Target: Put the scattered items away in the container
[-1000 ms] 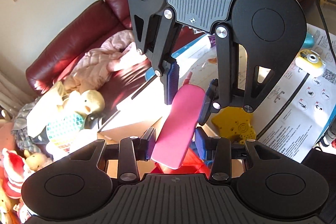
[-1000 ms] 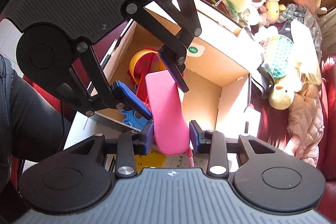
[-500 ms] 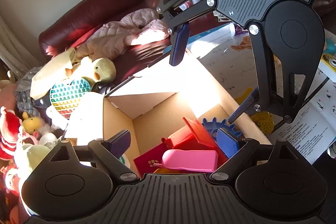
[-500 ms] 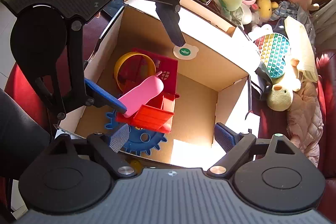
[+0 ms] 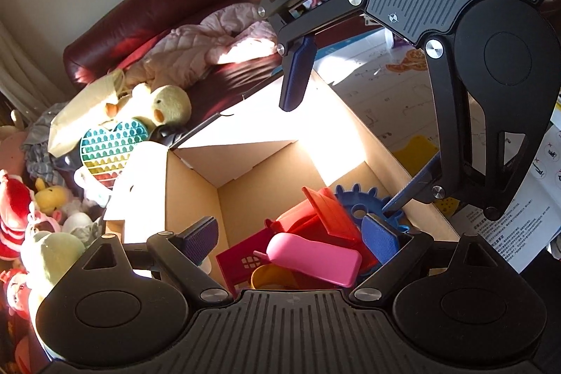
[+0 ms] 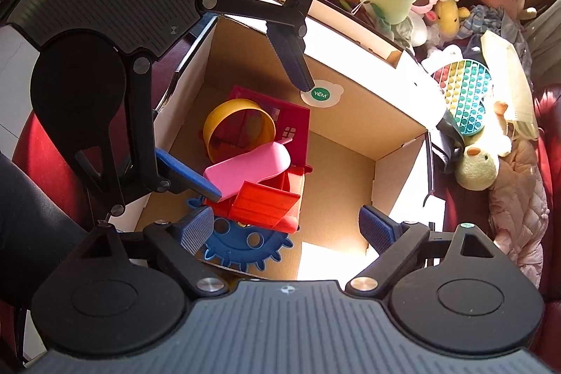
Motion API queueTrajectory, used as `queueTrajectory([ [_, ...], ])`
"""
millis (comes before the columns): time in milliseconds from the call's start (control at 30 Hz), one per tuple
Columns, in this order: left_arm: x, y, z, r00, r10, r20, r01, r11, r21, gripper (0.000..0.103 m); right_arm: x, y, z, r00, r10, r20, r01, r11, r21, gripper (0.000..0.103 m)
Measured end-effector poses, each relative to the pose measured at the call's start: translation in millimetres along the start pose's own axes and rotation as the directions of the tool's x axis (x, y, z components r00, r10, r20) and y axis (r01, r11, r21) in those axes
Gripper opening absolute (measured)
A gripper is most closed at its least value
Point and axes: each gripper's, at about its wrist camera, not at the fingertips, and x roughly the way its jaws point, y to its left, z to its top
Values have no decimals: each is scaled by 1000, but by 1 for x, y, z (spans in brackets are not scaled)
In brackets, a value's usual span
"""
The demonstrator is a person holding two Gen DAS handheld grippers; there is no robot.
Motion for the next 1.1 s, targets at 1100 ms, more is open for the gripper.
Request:
queueTrajectory([
  [1100,44,43,0,946,51,-319,-174,912,-371,103,30,-12,4,989,14,-150,28,960,278,102],
])
